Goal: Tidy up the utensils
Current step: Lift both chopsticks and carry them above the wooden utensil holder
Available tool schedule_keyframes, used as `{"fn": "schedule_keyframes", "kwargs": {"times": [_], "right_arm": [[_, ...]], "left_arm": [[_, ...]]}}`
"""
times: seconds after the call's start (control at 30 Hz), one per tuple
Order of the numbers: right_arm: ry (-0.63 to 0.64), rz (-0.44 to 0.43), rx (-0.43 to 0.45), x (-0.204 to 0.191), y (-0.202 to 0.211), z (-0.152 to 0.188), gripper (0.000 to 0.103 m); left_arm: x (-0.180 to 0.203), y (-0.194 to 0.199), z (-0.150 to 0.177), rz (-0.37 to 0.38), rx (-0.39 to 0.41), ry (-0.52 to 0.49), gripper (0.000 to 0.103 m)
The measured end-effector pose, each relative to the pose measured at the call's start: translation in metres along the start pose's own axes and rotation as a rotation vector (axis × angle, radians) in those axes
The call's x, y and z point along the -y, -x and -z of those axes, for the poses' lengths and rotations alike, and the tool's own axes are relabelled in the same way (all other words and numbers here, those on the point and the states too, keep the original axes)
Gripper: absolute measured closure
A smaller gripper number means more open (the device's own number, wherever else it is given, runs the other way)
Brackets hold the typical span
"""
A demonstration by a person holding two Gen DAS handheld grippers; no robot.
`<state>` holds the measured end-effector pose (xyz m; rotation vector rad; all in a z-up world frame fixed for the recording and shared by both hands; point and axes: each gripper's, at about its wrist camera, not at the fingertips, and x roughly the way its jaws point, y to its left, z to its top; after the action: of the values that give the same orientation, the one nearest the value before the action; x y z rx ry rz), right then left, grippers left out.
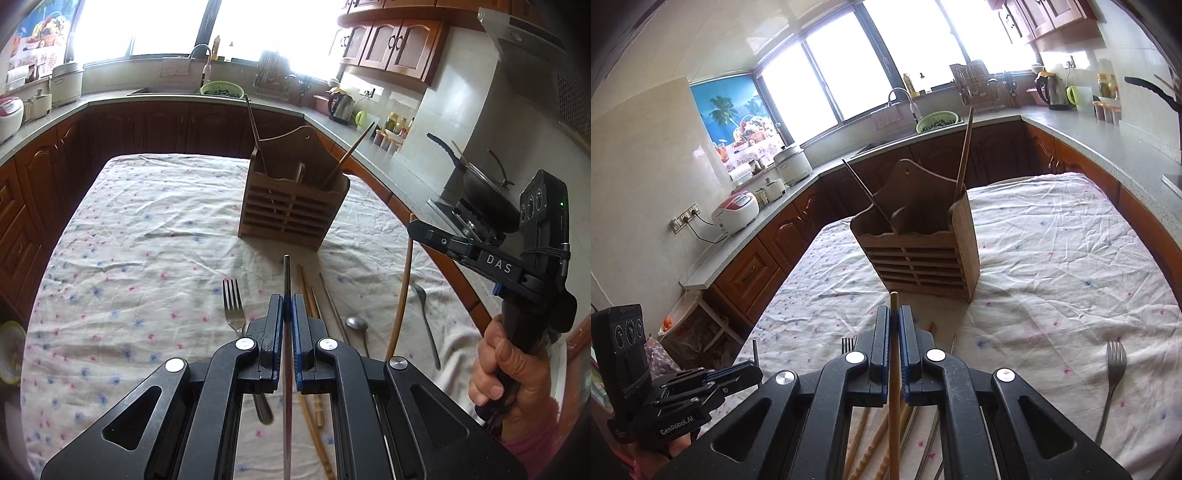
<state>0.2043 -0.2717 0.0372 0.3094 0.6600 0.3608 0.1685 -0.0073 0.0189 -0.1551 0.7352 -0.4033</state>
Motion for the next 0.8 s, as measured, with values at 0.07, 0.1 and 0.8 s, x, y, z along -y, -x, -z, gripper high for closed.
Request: {"fn": "schedule_keyframes", "kwargs": {"times": [0.07,0.1,0.8], "right_arm": [[0.007,-0.004,0.026,-0.005,0.011,-0.003,0.098],[0.01,-0.008,0.037,-0.007,0.016,-0.004,0.098],[0.04,0.001,0.175,-0.015,0.061,-0.025,0.099]], "left_arm": [[-0.001,0.009,-0.002,0.011,0.019,0.009,0.099],[-0.002,0.013,-0.002,0.012,0.026,0.011,0.099],[-0.009,0.047,-0.017,0.01,0.144,0.045,0.099]]}}
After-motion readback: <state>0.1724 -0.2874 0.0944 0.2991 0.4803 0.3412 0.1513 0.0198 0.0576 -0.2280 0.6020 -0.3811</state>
